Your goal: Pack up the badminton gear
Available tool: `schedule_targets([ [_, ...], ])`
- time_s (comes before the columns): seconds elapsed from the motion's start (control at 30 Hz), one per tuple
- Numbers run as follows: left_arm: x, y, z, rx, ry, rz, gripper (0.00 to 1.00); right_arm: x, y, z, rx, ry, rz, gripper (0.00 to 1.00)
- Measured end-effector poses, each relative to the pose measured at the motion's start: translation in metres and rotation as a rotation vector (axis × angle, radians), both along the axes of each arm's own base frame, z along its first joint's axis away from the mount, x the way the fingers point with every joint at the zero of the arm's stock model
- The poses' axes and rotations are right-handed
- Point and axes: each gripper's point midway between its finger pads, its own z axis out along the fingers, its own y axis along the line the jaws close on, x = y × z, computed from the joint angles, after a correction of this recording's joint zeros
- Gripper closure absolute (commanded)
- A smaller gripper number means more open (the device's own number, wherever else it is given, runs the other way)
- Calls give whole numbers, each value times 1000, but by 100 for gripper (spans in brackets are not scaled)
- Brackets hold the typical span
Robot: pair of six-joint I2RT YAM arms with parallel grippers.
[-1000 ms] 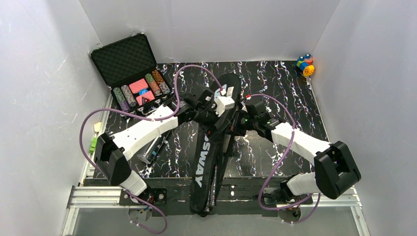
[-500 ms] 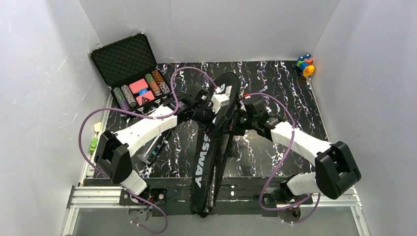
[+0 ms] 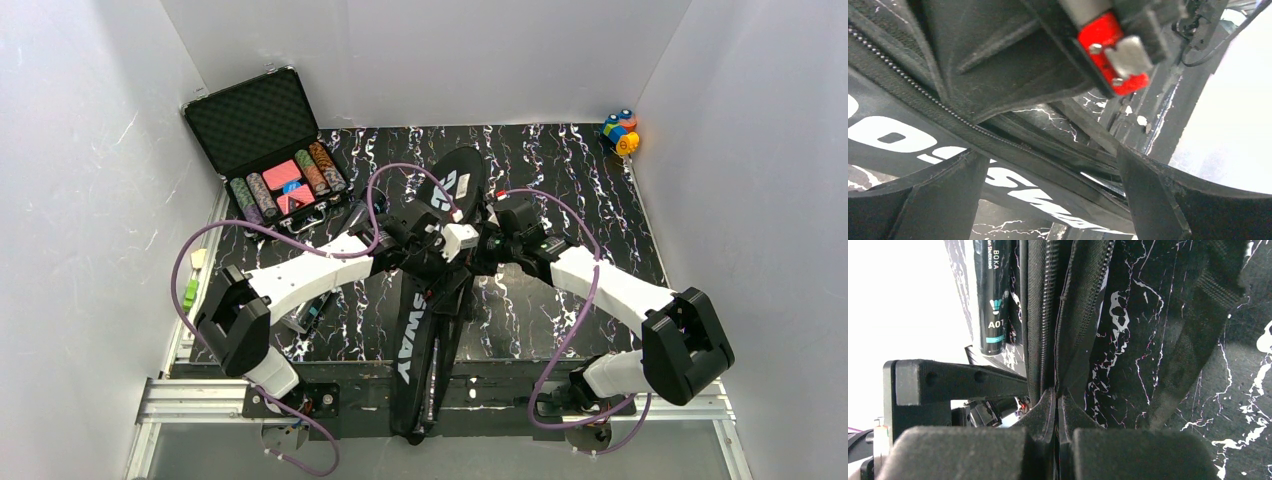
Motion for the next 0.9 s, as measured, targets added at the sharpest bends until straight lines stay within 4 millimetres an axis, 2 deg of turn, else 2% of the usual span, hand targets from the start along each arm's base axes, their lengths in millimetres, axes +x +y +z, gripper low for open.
schedule_targets([
  [0.17,9,1,-2,13,-37,27,2,-2,2,3,-1,6,3,99],
  [0.23,11,1,-2,19,-48,37,6,-4,4,6,4,3,7,99],
  [0.3,13,1,-3,31,-65,40,16,-6,7,9,10,1,9,99],
  [0.43,12,-2,-3,63,-119,24,46,-10,9,12,12,2,12,99],
  [0.5,13,-2,-2,81,-143,19,57,-12,6,11,-1,8,6,98],
  [0.57,14,0,-2,93,-156,16,69,-13,3,10,-11,12,-3,87],
  [0.63,16,2,-2,109,-174,17,76,-12,1,9,-24,12,-16,75],
  [0.8,19,14,-4,162,-203,25,85,-13,-7,10,-39,28,-38,60],
  [0.9,19,21,-5,188,-208,32,91,-6,-17,25,-8,2,-76,51],
])
